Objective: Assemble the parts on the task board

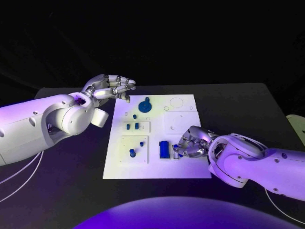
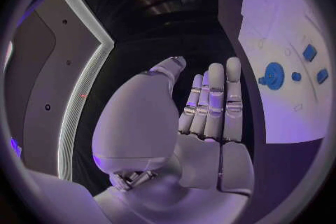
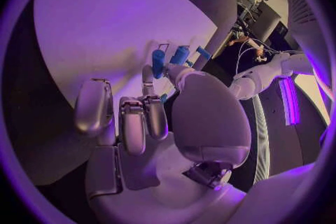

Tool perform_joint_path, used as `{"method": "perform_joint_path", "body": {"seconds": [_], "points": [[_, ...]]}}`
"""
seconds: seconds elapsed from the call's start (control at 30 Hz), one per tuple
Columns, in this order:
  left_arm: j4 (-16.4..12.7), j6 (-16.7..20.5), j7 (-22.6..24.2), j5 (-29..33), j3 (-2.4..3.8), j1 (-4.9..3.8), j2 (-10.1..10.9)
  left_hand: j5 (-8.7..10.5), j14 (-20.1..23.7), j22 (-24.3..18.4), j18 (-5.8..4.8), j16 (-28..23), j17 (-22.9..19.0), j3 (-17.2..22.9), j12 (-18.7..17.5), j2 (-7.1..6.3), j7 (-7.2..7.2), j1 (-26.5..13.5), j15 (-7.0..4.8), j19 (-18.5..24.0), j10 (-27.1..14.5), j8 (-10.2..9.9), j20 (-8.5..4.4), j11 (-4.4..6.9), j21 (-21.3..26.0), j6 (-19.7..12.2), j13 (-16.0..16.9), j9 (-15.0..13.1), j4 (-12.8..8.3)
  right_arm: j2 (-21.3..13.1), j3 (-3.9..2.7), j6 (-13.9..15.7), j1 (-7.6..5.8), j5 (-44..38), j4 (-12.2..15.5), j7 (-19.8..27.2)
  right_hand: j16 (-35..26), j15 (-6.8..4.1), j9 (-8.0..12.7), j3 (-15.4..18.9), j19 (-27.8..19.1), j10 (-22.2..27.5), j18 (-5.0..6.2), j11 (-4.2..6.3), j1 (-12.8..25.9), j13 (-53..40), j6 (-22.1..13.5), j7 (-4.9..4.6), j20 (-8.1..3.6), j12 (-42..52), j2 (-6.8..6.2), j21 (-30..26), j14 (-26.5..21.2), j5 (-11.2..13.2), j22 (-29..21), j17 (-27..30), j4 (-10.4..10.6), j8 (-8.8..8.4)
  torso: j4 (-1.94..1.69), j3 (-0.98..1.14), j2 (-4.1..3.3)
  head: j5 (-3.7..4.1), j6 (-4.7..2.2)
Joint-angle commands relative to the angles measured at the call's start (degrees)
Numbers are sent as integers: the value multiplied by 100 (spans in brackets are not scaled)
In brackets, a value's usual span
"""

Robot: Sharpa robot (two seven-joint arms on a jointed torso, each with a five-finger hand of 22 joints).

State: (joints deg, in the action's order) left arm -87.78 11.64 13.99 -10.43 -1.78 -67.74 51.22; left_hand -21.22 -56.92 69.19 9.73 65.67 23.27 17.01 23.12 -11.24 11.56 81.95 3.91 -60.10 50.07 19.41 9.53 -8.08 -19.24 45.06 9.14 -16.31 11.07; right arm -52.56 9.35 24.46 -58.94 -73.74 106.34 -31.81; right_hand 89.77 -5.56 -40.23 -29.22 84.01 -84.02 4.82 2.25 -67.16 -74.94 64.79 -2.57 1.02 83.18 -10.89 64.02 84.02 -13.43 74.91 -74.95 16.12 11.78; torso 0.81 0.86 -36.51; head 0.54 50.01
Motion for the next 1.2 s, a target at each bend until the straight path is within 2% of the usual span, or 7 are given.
{"method": "perform_joint_path", "body": {"seconds": [0.03, 0.63, 0.97, 1.2], "points": [[-17, -93, 18, 18, 4, -3, -6, -21, 27, -8, 49, 20, -9, 13, 35, 19, -12, -48, 5, -24, -26, 27, 22, -7, 34, -33, -7, -6, 22, 40, 1, -138, 8, 13, -28, -28, 23, 23, -2, -49, 75, -332, -39, -26, 76, -1035, 67, 46, -9, 71, -6, 13, 598, 57, 920, -1505, 2, 31, 5, 4, -2, 10, -1], [-11, -135, -17, 14, 4, -3, -9, -28, 27, -6, 51, 26, -13, 16, 49, 24, -11, -53, 5, -41, -35, 40, 22, -7, 32, -48, -11, -5, 27, 137, 1, -289, 8, -101, -77, -39, 23, 3, -55, -90, 69, -396, -35, 0, 383, -1154, 175, 77, -24, 214, -56, -1, 598, 221, 915, -1505, 17, 100, 5, 4, 0, 17, -1], [-5, -141, -22, 11, 3, -3, -10, -28, 28, -5, 51, 27, -14, 16, 50, 24, -10, -56, 5, -45, -36, 42, 22, -7, 31, -49, -11, -4, 29, 110, 1, -295, 8, -118, -68, -37, 23, 2, -66, -71, 58, -392, -29, -1, 559, -1152, 181, 76, -27, 204, -82, -42, 598, 295, 905, -1505, 31, 103, 7, 7, 2, -16, -1], [0, -143, -26, 11, 3, -3, -12, -28, 28, -5, 51, 27, -14, 16, 50, 24, -10, -56, 5, -45, -36, 42, 22, -7, 31, -49, -11, -4, 29, 98, 1, -290, 8, -128, -51, -34, 23, 5, -71, 157, 55, -397, -28, -3, 853, -1163, 203, 75, -24, 208, -143, -50, 598, 573, 903, -1505, 48, 101, 6, 10, -2, -13, -1]]}}
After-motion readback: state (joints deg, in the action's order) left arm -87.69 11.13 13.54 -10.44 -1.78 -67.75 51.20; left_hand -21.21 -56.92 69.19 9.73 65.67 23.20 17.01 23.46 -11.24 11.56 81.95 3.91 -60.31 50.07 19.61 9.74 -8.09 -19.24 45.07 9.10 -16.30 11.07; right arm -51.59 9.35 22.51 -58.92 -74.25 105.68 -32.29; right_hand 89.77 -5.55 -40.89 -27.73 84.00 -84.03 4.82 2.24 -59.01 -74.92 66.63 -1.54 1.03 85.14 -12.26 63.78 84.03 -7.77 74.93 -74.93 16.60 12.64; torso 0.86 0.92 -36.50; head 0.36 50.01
